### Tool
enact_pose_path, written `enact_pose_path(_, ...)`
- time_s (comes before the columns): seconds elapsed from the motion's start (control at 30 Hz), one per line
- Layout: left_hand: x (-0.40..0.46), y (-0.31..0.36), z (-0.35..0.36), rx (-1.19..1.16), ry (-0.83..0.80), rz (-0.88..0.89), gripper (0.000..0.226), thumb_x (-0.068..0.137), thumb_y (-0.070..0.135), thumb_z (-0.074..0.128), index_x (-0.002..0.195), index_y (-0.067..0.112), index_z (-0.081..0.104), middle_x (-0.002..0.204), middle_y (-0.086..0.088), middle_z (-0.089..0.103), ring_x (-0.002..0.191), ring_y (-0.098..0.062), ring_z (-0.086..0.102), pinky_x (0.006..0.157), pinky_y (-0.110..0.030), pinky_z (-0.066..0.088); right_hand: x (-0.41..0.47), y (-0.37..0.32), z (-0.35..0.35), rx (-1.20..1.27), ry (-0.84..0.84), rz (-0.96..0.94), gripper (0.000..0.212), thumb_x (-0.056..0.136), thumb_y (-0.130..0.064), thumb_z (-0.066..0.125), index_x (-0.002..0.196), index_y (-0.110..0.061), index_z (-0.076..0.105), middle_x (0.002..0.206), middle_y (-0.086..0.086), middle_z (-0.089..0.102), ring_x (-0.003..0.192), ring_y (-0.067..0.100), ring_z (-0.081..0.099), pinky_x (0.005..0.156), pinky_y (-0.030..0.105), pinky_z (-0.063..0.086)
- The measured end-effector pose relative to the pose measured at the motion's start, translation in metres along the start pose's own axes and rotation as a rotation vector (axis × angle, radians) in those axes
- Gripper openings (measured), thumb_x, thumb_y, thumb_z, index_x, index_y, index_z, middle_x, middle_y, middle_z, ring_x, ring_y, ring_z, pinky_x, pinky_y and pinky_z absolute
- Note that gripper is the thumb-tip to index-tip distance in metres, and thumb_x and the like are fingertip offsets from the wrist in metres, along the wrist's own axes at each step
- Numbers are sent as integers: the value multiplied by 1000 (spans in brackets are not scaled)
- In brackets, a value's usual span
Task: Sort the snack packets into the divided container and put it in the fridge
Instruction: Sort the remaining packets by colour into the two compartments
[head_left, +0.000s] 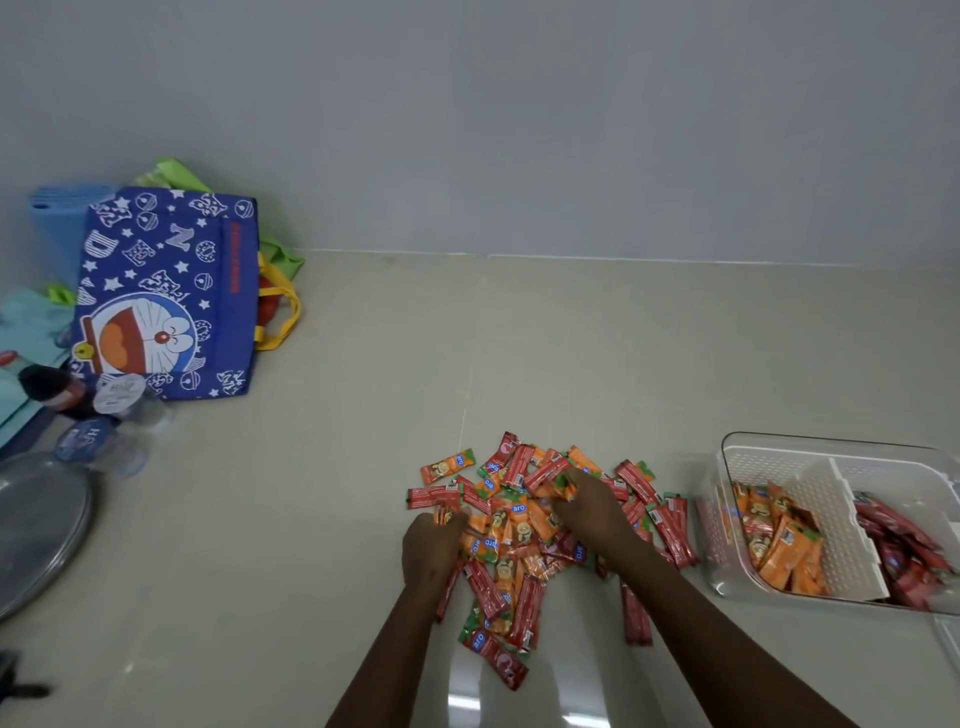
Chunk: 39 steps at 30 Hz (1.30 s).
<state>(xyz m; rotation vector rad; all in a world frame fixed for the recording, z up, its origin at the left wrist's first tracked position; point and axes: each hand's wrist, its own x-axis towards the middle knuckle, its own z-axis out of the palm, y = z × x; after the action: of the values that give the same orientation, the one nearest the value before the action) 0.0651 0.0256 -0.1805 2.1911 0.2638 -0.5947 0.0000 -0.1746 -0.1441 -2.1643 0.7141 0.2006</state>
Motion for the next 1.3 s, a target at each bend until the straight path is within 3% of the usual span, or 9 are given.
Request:
enact_pose_path(0.1,0,5,8,96,15,-34,43,84,52,63,93,11,70,91,-5,73,78,-20,68,61,-25,45,-8,-8,-1,151,-32,86,51,91,-19,60,136,-4,41,122,15,57,79,17,59,68,28,47)
enact_pose_path(0.2,4,9,8,117,32,-37,25,84,39,64,86,15,68,92,-4,72,79,-20,66,72,-28,48,-8,-11,8,201,-67,144,61,86,-21,68,138,-6,39,130,14,55,93,19,62,68,26,51)
enact_pose_path(0.4,-3,-1,-10,-122,-85,12,18,87,22,61,69,19,65,76,-1,71,69,-16,67,67,-28,52,-4,-12,39,-98,23,152,44,81,-33,70,115,-7,59,100,6,68,83,18,64,71,28,50)
enact_pose_path(0.57,-9,-11,-22,-286,-53,40,14,92,16,54,87,15,67,84,-4,73,78,-21,70,67,-29,53,-10,-15,59,-364,43,92,33,84,-42,63,98,-12,63,93,3,67,83,18,62,70,28,47)
enact_pose_path(0.7,-4,-15,-27,-352,-97,17,16,96,24,53,96,15,66,88,-5,74,76,-20,73,70,-36,60,-1,-16,63,-186,-4,73,17,79,-22,65,89,-9,64,90,7,68,83,23,65,74,32,54)
enact_pose_path(0.87,4,-24,-24,-402,-93,-14,19,95,31,57,95,15,68,87,-6,75,72,-21,74,72,-39,61,-6,-28,59,140,-78,91,33,89,-13,58,121,-5,53,107,9,64,87,25,67,80,43,56)
enact_pose_path(1.0,4,-29,-18,-472,-41,-36,21,86,35,69,88,14,71,81,-7,76,70,-25,74,74,-46,60,-16,-36,70,26,-60,39,32,85,-19,66,113,-11,51,102,3,63,87,18,61,72,26,47)
enact_pose_path(1.17,2,-25,-19,-418,-87,35,16,84,30,71,97,21,71,87,0,76,75,-19,74,79,-46,60,-21,-31,92,-262,0,101,36,80,-34,69,106,-13,56,99,4,67,90,21,64,73,29,51)
enact_pose_path(1.3,6,-18,-27,-185,-69,238,18,87,36,67,101,25,70,92,9,73,80,-8,70,73,-27,56,-20,-36,95,-285,-35,44,17,86,-23,57,96,-10,63,96,5,66,89,22,64,71,27,48)
